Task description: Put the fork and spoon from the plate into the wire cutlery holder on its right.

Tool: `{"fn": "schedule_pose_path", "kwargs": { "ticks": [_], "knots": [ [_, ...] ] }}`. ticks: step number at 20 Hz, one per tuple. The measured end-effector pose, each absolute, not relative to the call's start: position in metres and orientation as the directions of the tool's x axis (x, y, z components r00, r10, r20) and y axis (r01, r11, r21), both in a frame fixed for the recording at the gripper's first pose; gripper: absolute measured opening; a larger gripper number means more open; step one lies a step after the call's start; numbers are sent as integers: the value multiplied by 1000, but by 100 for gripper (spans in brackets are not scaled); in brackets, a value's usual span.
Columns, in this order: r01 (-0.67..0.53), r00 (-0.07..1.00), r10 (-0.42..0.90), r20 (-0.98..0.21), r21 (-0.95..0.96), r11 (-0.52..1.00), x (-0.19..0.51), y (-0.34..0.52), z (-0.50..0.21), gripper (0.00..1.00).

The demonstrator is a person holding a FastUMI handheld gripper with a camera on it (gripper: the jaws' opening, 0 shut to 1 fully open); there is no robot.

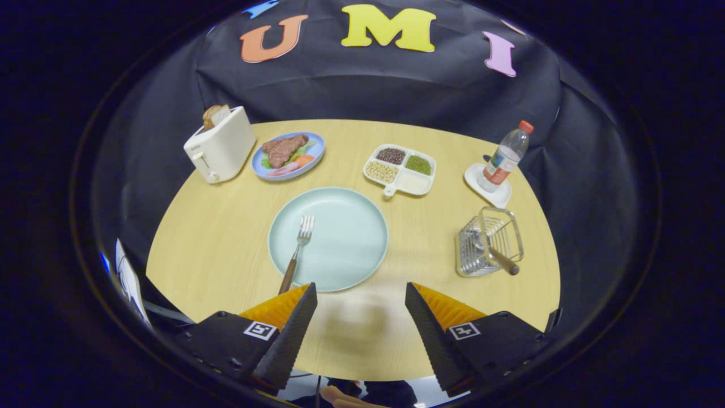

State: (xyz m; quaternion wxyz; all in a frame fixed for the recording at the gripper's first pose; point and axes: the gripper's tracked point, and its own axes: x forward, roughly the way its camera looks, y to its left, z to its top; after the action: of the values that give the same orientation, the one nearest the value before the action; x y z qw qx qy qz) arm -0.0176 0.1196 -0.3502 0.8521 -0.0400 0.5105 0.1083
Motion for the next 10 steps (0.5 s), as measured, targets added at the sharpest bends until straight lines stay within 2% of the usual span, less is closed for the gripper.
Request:
{"fn": "schedule_pose_path", "kwargs": {
  "ticks": [6,10],
  "knots": [
    [-130,349,158,-924,119,984,-35,156,-377,94],
    [-122,322,156,-934,122,985,-37,178,-386,95]
  ]
}}
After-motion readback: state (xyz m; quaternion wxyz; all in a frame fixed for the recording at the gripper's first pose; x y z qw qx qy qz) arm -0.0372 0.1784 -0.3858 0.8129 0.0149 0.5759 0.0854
